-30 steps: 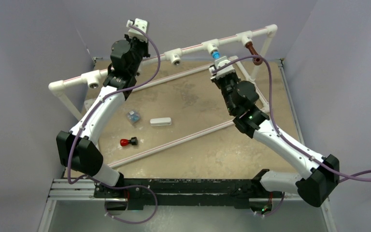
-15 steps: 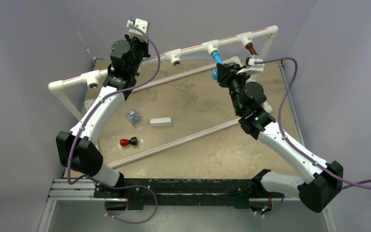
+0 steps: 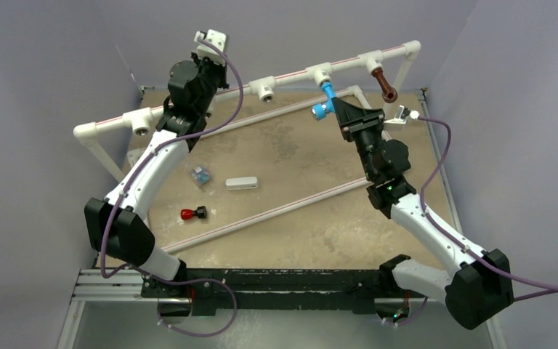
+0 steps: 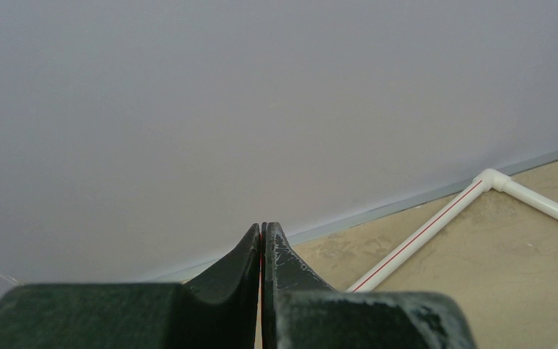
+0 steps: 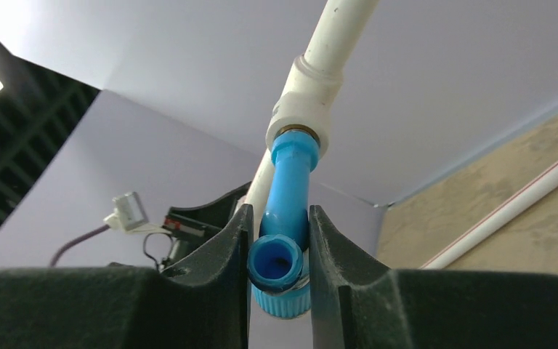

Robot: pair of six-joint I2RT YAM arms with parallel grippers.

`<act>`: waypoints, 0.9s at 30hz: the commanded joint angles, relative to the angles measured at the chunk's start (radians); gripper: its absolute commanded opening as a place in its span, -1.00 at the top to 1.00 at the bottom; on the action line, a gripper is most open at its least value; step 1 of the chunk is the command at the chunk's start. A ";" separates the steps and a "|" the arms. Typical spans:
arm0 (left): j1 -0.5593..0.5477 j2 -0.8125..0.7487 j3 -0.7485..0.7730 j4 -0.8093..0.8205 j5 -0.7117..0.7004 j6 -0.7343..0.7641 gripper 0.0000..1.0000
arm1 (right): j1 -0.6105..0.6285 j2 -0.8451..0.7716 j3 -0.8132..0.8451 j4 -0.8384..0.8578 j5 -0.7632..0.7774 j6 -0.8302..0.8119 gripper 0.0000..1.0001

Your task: Install the water faucets

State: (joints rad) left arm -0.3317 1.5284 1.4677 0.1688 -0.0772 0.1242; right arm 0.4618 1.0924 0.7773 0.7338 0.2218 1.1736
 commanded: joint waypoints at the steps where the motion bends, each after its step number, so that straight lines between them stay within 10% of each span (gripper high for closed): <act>1: -0.003 0.032 -0.046 -0.111 0.016 0.005 1.00 | -0.018 -0.016 -0.023 0.297 -0.100 0.338 1.00; 6: -0.004 0.030 -0.046 -0.111 0.015 0.004 1.00 | -0.018 -0.029 -0.033 0.291 -0.106 0.322 0.94; 19: -0.004 0.032 -0.044 -0.112 0.016 0.003 1.00 | -0.018 -0.184 -0.070 0.073 -0.048 0.184 -0.21; 27: -0.004 0.029 -0.047 -0.109 0.017 0.000 1.00 | -0.018 -0.216 0.001 -0.181 -0.092 -0.033 -0.43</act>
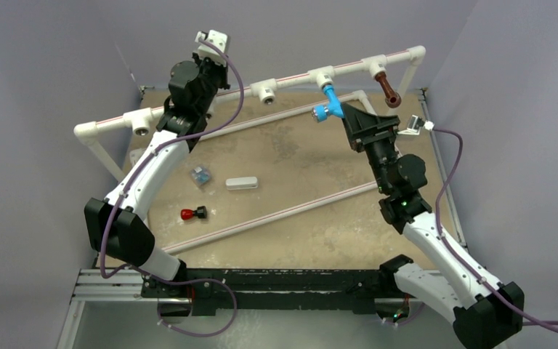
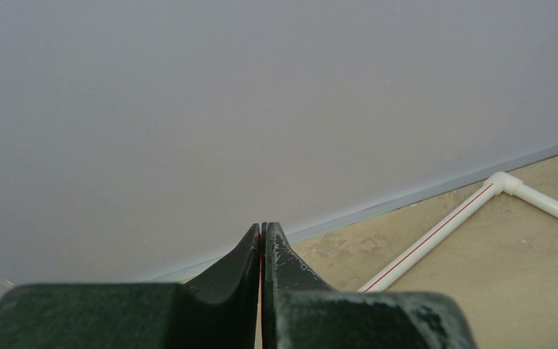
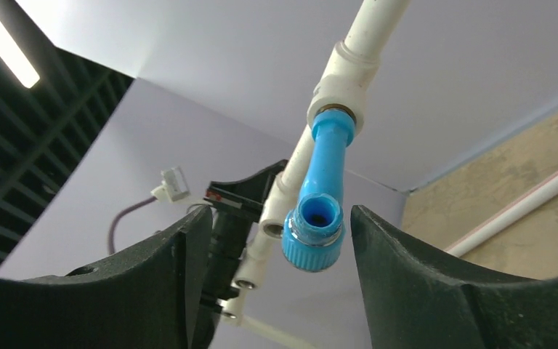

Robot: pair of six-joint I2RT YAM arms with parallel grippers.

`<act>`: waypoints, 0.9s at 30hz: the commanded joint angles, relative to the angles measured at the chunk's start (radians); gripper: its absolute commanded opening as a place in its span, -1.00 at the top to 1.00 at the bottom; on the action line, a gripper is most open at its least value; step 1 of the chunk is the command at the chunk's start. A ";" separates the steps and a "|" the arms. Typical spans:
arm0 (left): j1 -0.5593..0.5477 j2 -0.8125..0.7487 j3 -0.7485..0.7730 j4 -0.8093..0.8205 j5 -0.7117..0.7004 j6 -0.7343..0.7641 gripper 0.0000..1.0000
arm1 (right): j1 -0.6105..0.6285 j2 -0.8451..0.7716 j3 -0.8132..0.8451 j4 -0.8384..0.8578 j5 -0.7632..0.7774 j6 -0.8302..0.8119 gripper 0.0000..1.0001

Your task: Install the water faucets

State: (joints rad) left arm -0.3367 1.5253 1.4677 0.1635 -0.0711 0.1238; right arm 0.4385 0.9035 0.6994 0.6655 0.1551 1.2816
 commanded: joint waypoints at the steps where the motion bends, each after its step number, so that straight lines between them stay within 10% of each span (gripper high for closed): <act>1: 0.001 0.033 -0.047 -0.105 0.009 0.002 1.00 | 0.005 -0.035 0.086 -0.139 -0.026 -0.194 -0.44; 27: 0.001 0.035 -0.046 -0.104 0.010 0.003 1.00 | 0.028 -0.049 0.466 -0.712 -0.199 -1.755 -0.52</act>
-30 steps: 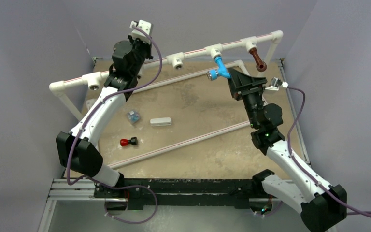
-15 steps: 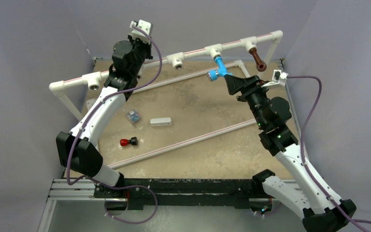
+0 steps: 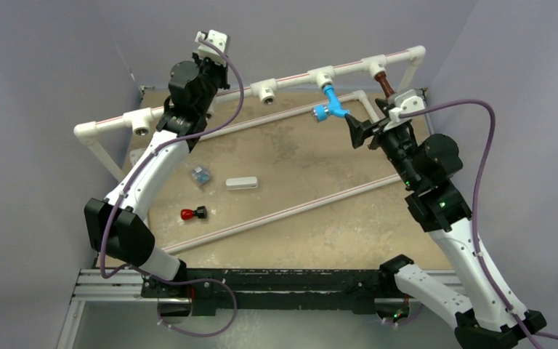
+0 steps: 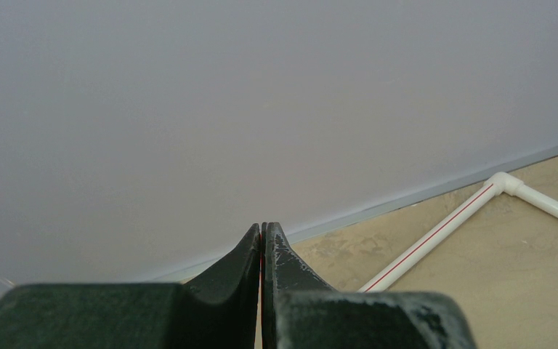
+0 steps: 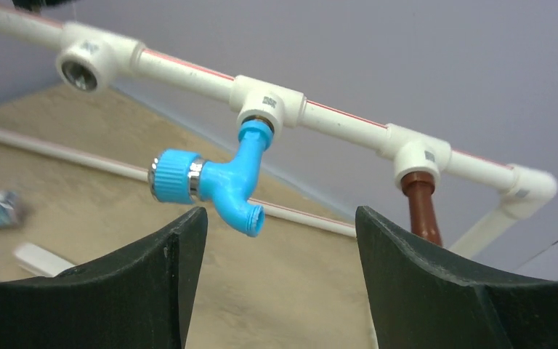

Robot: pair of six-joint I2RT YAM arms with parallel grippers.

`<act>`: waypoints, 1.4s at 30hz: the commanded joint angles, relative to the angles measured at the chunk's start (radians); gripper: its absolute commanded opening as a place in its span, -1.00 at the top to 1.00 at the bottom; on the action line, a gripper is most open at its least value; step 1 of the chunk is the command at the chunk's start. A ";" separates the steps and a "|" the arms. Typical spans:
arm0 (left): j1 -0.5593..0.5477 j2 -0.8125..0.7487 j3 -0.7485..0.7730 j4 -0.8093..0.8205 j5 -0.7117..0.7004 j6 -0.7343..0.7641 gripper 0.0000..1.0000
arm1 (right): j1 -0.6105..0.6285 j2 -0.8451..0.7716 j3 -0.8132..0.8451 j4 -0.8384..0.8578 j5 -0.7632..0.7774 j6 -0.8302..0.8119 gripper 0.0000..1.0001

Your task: Install the water faucets

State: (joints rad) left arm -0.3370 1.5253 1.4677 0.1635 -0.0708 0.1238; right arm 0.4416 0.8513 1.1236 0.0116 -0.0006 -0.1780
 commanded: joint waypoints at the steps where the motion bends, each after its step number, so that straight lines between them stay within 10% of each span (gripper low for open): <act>1: 0.001 0.036 -0.046 -0.104 0.010 0.003 1.00 | 0.040 0.003 0.041 -0.062 -0.040 -0.351 -0.52; 11: 0.003 0.042 -0.043 -0.104 0.007 0.006 1.00 | 0.210 0.004 -0.062 -0.020 0.079 -0.879 -0.54; 23: 0.003 0.050 -0.044 -0.102 -0.001 0.013 1.00 | 0.316 0.095 -0.279 0.486 0.362 -1.371 -0.56; 33: 0.003 0.053 -0.044 -0.102 -0.001 0.016 1.00 | 0.316 0.219 -0.263 0.651 0.374 -1.394 -0.32; 42: 0.003 0.050 -0.043 -0.101 0.001 0.012 1.00 | 0.316 0.259 -0.277 0.709 0.410 -1.305 0.42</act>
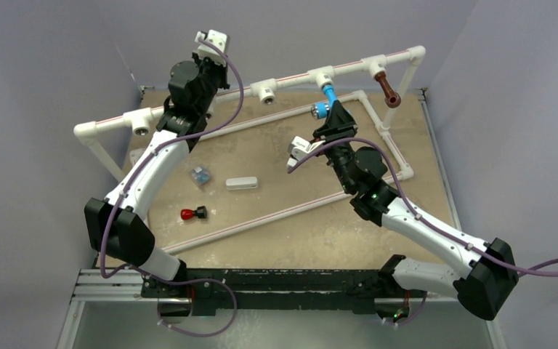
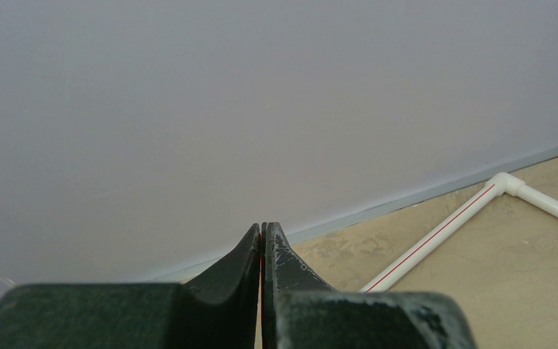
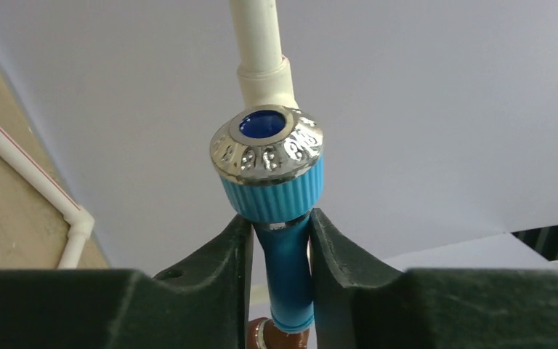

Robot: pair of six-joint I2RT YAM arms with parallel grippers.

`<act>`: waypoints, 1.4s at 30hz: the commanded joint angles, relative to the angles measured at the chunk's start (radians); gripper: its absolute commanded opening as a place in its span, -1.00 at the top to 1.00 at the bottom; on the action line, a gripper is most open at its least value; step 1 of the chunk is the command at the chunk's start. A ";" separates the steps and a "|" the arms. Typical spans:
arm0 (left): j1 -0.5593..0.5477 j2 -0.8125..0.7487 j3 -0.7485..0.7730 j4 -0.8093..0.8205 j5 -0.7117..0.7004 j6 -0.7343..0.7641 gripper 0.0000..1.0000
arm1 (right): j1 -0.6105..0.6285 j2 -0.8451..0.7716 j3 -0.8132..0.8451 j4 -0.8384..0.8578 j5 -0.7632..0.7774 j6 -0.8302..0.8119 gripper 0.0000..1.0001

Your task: Install the water faucets

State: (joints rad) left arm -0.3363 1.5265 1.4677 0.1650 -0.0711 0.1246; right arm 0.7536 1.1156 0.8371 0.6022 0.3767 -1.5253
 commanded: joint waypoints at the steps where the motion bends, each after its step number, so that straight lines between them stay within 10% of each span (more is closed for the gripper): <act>1: 0.002 0.051 -0.043 -0.102 0.002 0.013 1.00 | 0.004 -0.003 0.009 0.122 0.034 0.057 0.53; 5: 0.002 0.052 -0.043 -0.103 -0.001 0.015 1.00 | 0.004 0.004 0.004 0.130 0.044 0.137 1.00; 42: 0.002 0.040 -0.044 -0.107 0.010 0.007 1.00 | -0.035 -0.073 0.064 0.064 0.179 2.108 1.00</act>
State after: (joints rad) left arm -0.3363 1.5265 1.4677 0.1631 -0.0746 0.1246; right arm 0.7109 1.0691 0.8658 0.6506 0.5575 0.2119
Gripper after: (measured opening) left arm 0.002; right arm 0.279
